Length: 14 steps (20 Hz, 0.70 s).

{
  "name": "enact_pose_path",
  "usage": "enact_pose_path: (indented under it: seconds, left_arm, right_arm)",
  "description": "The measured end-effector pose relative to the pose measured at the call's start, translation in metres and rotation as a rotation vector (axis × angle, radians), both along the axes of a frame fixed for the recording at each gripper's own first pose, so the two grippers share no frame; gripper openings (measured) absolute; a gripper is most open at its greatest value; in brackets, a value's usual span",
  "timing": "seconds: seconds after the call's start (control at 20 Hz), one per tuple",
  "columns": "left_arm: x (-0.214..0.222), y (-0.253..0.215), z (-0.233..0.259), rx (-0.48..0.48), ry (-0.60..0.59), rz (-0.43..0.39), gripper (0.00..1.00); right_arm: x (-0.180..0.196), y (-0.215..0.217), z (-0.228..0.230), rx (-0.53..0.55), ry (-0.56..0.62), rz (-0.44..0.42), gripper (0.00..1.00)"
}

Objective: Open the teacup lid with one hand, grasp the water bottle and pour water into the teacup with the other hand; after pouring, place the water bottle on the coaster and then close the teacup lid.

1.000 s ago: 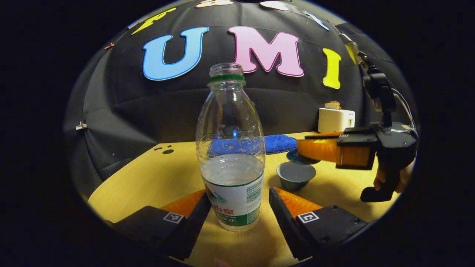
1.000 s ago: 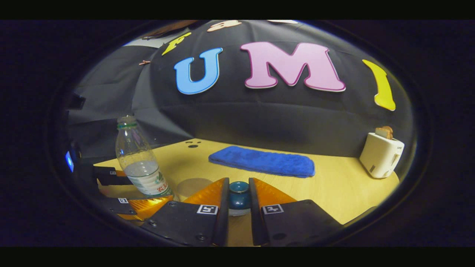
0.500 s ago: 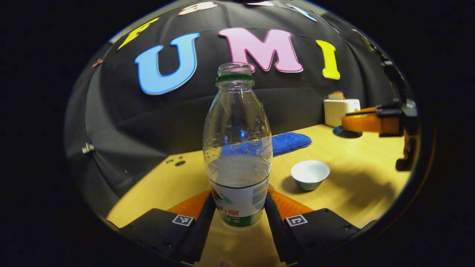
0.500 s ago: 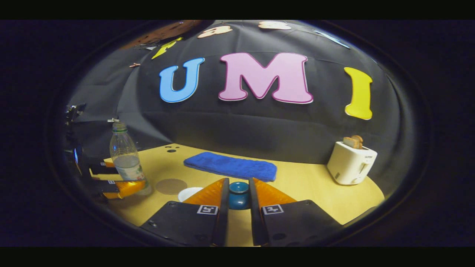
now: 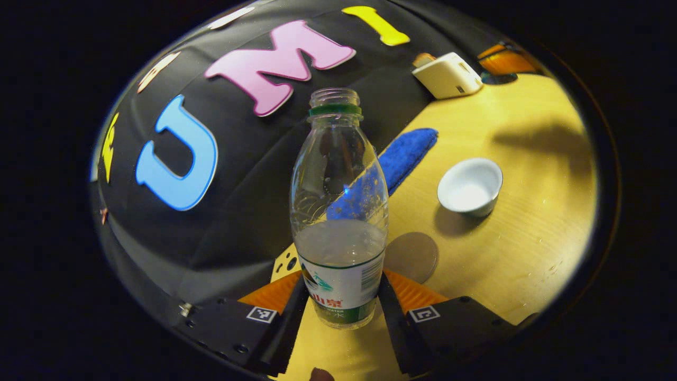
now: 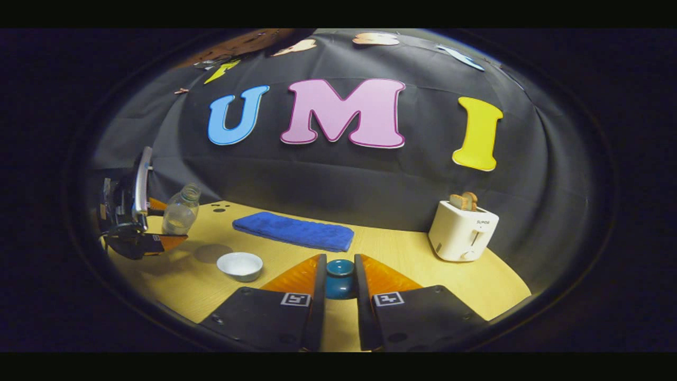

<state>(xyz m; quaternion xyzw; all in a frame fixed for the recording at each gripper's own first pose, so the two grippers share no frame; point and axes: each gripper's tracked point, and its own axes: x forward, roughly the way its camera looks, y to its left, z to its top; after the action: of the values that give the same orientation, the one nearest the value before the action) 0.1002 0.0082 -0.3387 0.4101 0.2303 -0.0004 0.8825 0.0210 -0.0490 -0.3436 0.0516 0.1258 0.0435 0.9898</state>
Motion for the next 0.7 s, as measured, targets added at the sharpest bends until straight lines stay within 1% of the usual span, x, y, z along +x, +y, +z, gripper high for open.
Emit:
enact_pose_path:
  seconds: [0.05, 0.2, 0.35, 0.4, 0.45, 0.5, 0.6, 0.65, 0.7]
  left_arm:
    - [0.003, 0.003, 0.000, 0.039, 0.009, -0.006, 0.75]
    - [0.005, 0.010, -0.002, 0.174, 0.049, -0.025, 0.75]
    - [0.011, 0.023, 0.006, 0.343, 0.047, -0.042, 0.75]
    - [0.018, 0.025, 0.010, 0.381, 0.040, -0.050, 0.75]
    - [0.021, 0.024, 0.011, 0.408, 0.037, -0.060, 0.75]
    - [0.021, 0.024, 0.012, 0.431, 0.035, -0.068, 0.75]
    - [0.022, 0.024, 0.013, 0.470, 0.035, -0.080, 0.75]
    - [0.024, 0.024, 0.012, 0.491, 0.036, -0.085, 0.75]
    - [0.028, 0.024, 0.012, 0.515, 0.036, -0.093, 0.75]
  right_arm:
    - [-0.001, -0.004, -0.002, -0.002, 0.001, 0.000, 0.29]
    - [-0.006, -0.016, -0.006, -0.022, 0.000, -0.009, 0.28]
    - [-0.011, -0.025, -0.009, -0.037, 0.001, -0.020, 0.29]
    - [-0.013, -0.028, -0.010, -0.038, 0.003, -0.022, 0.26]
    - [-0.014, -0.031, -0.009, -0.037, 0.008, -0.024, 0.24]
    - [-0.015, -0.033, -0.009, -0.036, 0.011, -0.025, 0.24]
    - [-0.016, -0.039, -0.008, -0.039, 0.011, -0.031, 0.34]
    - [-0.017, -0.041, -0.007, -0.041, 0.009, -0.035, 0.29]
    - [-0.017, -0.043, -0.006, -0.044, 0.007, -0.037, 0.29]
